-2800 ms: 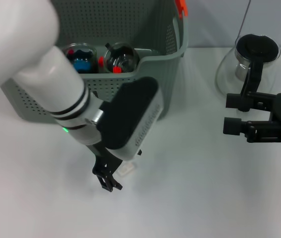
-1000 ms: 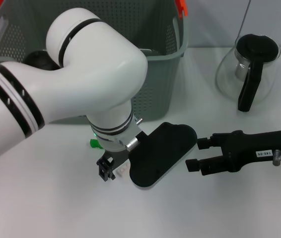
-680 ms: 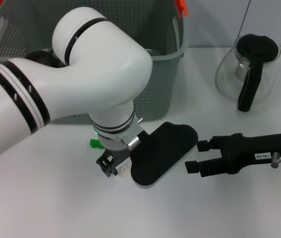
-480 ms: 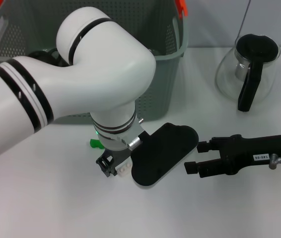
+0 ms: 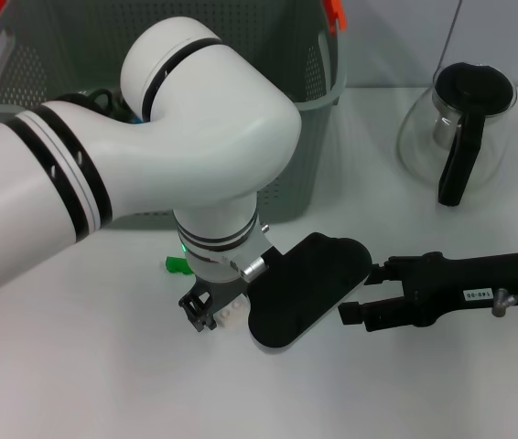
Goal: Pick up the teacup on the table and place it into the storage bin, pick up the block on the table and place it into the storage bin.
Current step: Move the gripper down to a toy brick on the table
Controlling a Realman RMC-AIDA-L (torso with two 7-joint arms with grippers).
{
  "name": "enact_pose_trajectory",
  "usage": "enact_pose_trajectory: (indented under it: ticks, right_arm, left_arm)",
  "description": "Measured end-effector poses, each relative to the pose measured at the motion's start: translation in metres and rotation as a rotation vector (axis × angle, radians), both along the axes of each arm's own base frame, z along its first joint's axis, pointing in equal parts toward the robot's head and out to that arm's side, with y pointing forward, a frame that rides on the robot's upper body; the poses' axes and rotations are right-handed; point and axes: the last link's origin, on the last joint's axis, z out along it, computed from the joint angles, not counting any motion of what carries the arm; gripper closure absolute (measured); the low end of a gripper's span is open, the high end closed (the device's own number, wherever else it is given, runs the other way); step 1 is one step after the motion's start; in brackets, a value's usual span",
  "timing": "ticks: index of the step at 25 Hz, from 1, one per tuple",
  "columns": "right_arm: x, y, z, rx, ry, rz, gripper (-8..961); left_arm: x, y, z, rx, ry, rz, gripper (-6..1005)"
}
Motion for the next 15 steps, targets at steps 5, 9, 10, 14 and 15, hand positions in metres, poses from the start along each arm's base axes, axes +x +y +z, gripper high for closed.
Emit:
enact_pose_trajectory:
  ticks: [5, 9, 10, 14, 15]
  right_arm:
    - [0.0012, -0.0008, -0.0024, -0.003, 0.000, -0.001, 8]
    - [0.0021, -0.0007, -0.0025, -0.001, -0.002, -0.002, 8]
    - [0.0023, -0.0007, -0.0025, 0.000, -0.002, -0.002, 8]
    - [0.0035, -0.0013, -0.0026, 0.001, -0.003, -0.006, 8]
    - [0.0037, -0.0015, -0.0026, 0.001, -0.003, -0.007, 8]
  left_arm:
    - [0.0007, -0.0002, -0.0025, -0.003, -0.001, -0.005, 400]
    - [-0.0004, -0.0002, -0.0045, -0.010, 0.006, 0.001, 399]
    - [-0.0002, -0.0004, -0.0053, -0.013, 0.006, 0.001, 399]
    - [0.0002, -0.0005, -0.0065, -0.017, 0.006, 0.005, 400]
    - [-0.0003, -0.0002, -0.0065, -0.017, 0.008, 0.006, 400]
